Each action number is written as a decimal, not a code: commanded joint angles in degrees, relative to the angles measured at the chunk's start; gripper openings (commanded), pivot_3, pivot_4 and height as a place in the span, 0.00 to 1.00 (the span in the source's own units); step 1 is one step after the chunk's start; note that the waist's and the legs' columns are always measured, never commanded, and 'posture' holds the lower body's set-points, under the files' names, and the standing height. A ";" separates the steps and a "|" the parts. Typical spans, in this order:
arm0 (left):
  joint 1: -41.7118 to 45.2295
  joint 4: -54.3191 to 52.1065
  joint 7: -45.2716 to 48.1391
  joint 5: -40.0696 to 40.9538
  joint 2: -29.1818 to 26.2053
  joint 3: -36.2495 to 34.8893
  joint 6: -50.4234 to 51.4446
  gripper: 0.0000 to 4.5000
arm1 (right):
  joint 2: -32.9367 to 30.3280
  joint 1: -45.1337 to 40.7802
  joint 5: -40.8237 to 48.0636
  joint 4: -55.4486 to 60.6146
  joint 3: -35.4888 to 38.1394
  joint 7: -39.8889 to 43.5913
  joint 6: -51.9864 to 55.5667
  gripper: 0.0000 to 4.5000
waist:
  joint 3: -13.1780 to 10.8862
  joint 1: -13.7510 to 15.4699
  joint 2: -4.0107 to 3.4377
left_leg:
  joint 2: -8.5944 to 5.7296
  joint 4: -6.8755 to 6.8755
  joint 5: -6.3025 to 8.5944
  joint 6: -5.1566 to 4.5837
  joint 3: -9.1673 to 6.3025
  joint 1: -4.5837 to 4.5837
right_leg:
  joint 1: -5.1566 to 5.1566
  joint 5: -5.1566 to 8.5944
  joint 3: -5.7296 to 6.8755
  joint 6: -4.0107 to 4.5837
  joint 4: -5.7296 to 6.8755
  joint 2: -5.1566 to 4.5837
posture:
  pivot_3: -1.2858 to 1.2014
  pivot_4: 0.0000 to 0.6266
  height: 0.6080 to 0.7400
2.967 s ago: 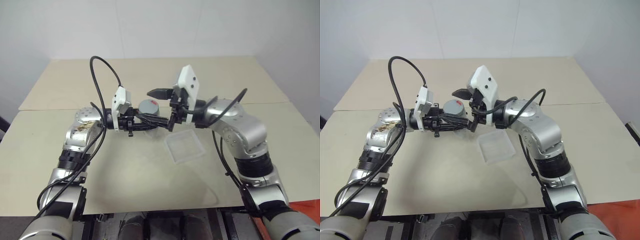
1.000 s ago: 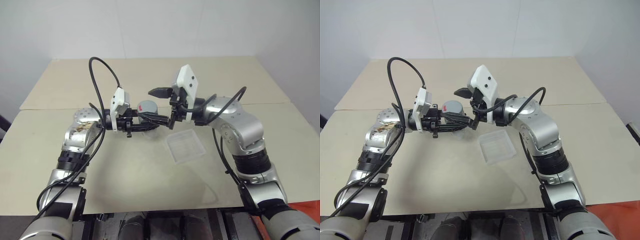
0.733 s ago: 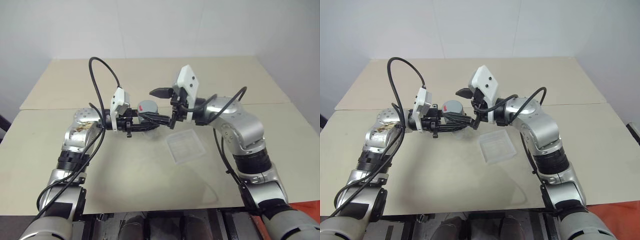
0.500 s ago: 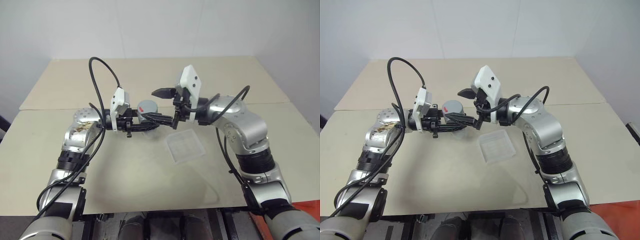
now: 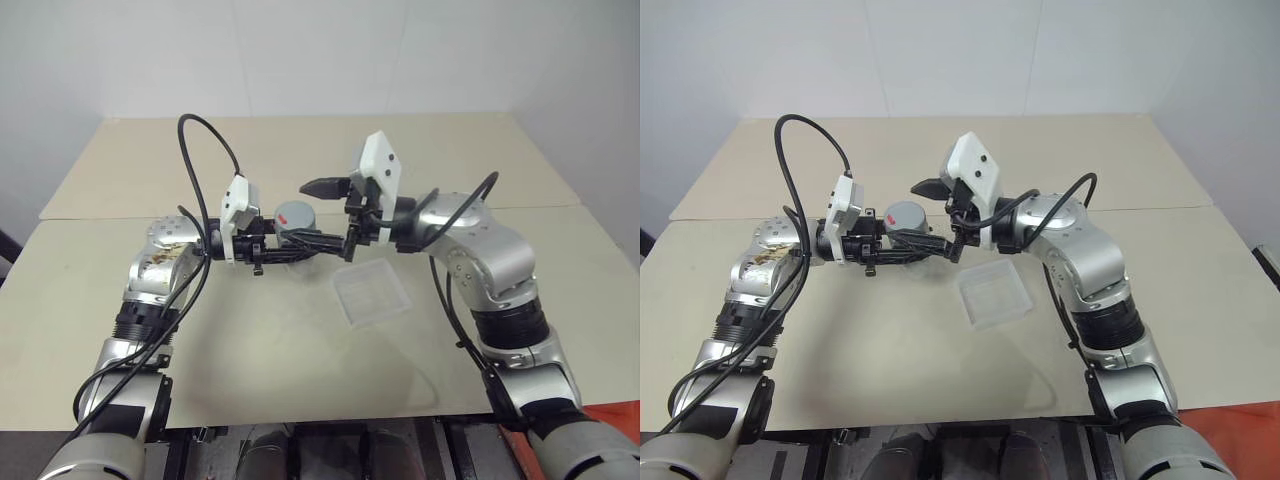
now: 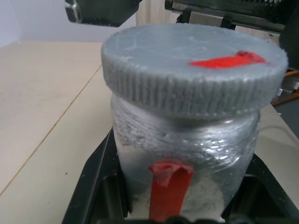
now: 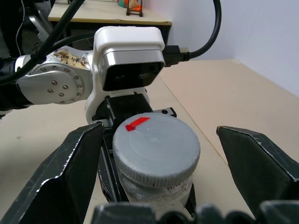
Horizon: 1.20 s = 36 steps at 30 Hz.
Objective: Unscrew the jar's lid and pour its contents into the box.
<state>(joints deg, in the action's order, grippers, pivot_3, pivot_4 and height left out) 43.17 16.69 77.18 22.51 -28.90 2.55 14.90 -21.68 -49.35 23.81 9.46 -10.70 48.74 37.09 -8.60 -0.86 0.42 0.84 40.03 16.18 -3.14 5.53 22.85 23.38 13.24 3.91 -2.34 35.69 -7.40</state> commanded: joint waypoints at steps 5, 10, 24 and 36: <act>0.04 -2.37 0.04 0.90 -0.78 -0.86 -0.34 0.43 | 0.51 -1.16 0.52 0.86 0.20 0.42 0.02 1.00 | 0.00 -0.01 0.00 | 0.00 0.00 0.00 0.00 0.00 0.00 | 0.00 0.00 0.00 0.00 0.00 0.00 | 0.52 0.24 1.00; -0.13 -2.50 0.04 0.95 -0.92 -0.90 -0.29 0.43 | 0.37 -1.21 0.62 0.90 -0.11 0.96 0.54 0.92 | 0.00 0.01 0.00 | 0.00 0.00 0.00 0.00 0.00 0.00 | 0.00 0.00 0.00 0.00 0.00 0.00 | 0.52 0.24 1.00; 0.22 -2.14 0.30 0.98 -1.03 -0.91 -0.30 0.43 | 0.30 -1.13 0.39 1.05 -0.60 1.58 1.55 0.65 | 0.00 0.00 0.00 | 0.00 0.00 0.00 0.00 0.00 0.00 | 0.00 0.00 0.00 0.00 0.00 0.00 | 0.52 0.24 1.00; -0.20 -0.14 1.24 -1.73 -1.71 0.46 -3.14 0.43 | 1.24 -3.95 6.02 1.17 4.80 0.09 6.11 0.65 | 0.00 0.05 0.00 | 0.00 0.00 0.00 0.00 -0.01 0.00 | 0.00 0.00 0.01 0.00 0.00 0.00 | 0.52 0.24 1.00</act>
<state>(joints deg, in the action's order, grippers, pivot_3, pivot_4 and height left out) 42.38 16.93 78.23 20.37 -30.12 3.57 12.66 -20.45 -51.53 28.38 9.04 -7.95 49.38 42.91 -8.60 -0.82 0.42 0.84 40.02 16.19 -3.13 5.52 22.85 23.38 13.24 3.92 -2.34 35.70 -7.40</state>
